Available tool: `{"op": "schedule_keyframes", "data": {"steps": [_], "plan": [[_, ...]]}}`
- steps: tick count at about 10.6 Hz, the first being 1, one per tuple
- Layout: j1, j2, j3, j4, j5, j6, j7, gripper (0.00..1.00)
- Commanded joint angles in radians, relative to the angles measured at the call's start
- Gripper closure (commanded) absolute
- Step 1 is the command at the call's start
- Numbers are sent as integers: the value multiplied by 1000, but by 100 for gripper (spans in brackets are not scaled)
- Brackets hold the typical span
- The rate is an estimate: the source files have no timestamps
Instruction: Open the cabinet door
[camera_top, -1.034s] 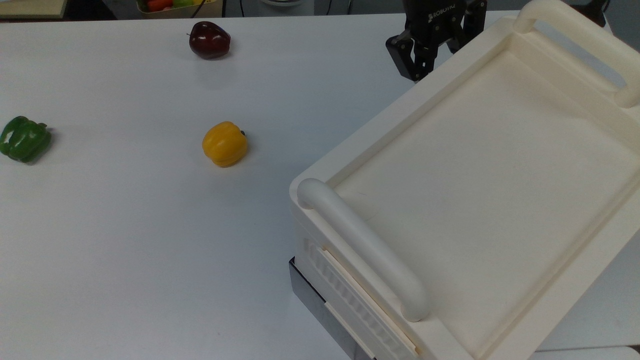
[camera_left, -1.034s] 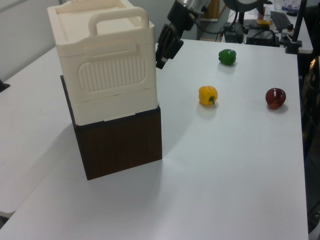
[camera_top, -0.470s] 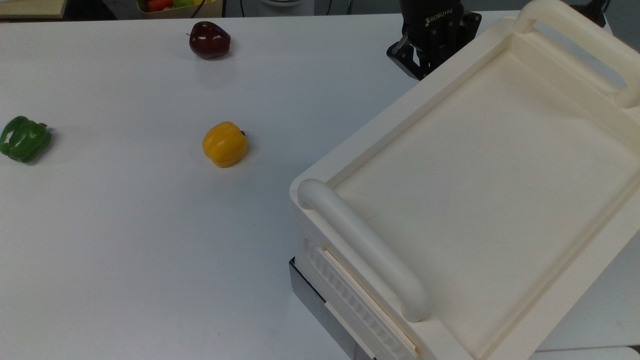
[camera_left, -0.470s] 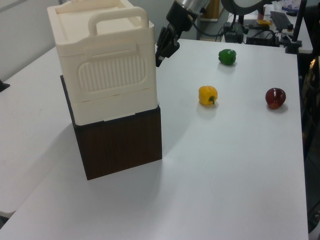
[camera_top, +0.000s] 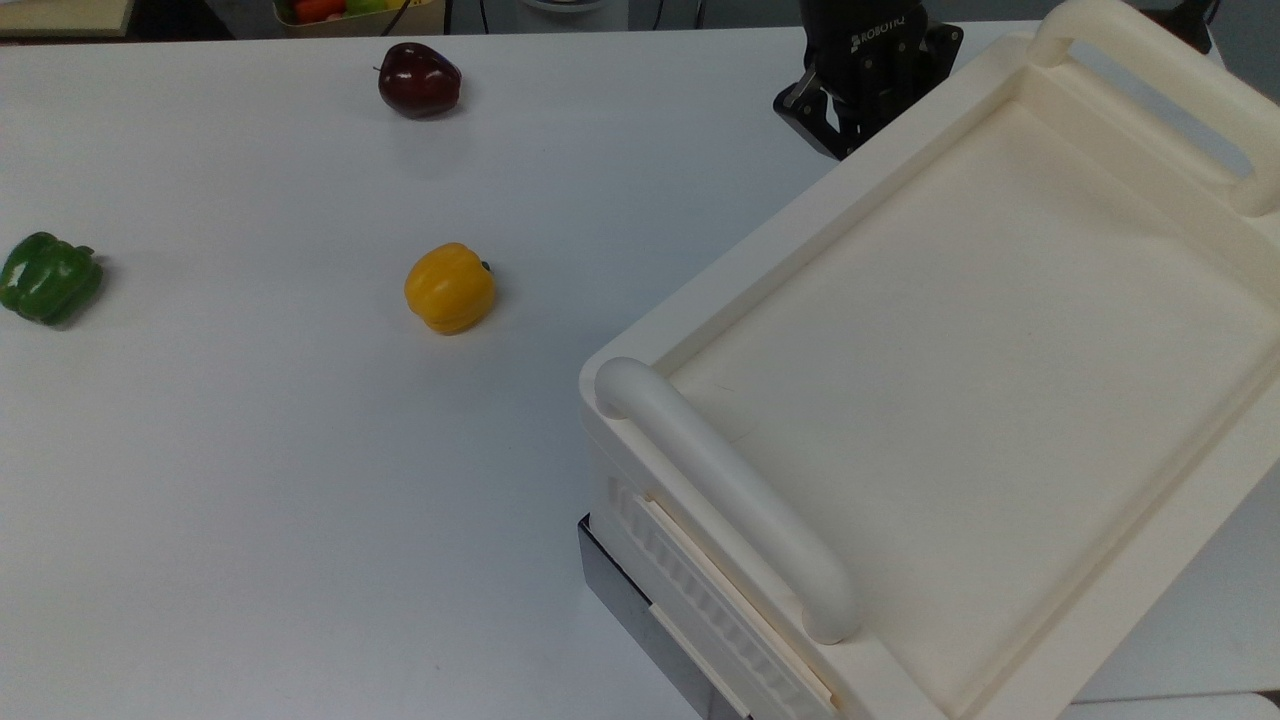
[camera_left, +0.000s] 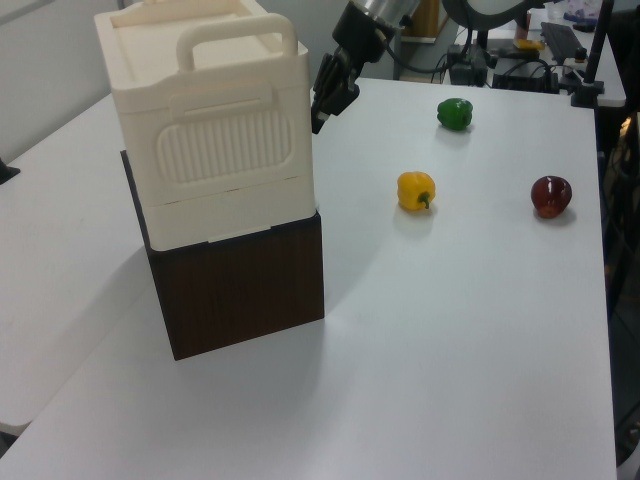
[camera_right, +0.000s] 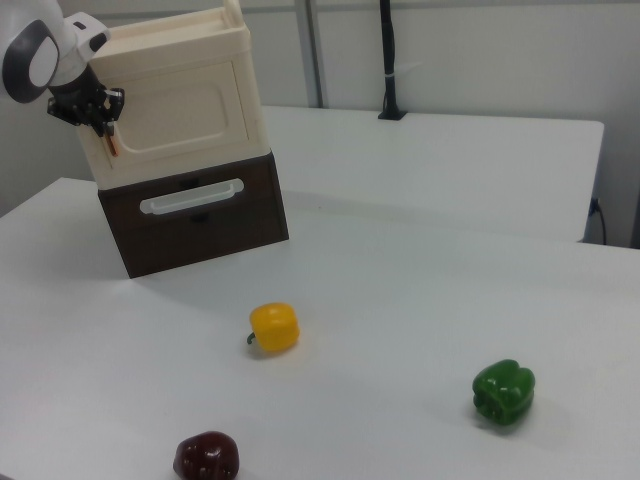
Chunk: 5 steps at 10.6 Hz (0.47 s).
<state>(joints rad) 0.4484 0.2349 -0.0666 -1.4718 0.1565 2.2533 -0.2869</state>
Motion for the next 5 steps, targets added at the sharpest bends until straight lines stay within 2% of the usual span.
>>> {"op": "schedule_keyframes", "data": {"steps": [1, 5], "plan": [[6, -26, -18, -7, -11, -73, 15, 91], [-52, -78, -19, -7, -11, -234, 12, 89]]}}
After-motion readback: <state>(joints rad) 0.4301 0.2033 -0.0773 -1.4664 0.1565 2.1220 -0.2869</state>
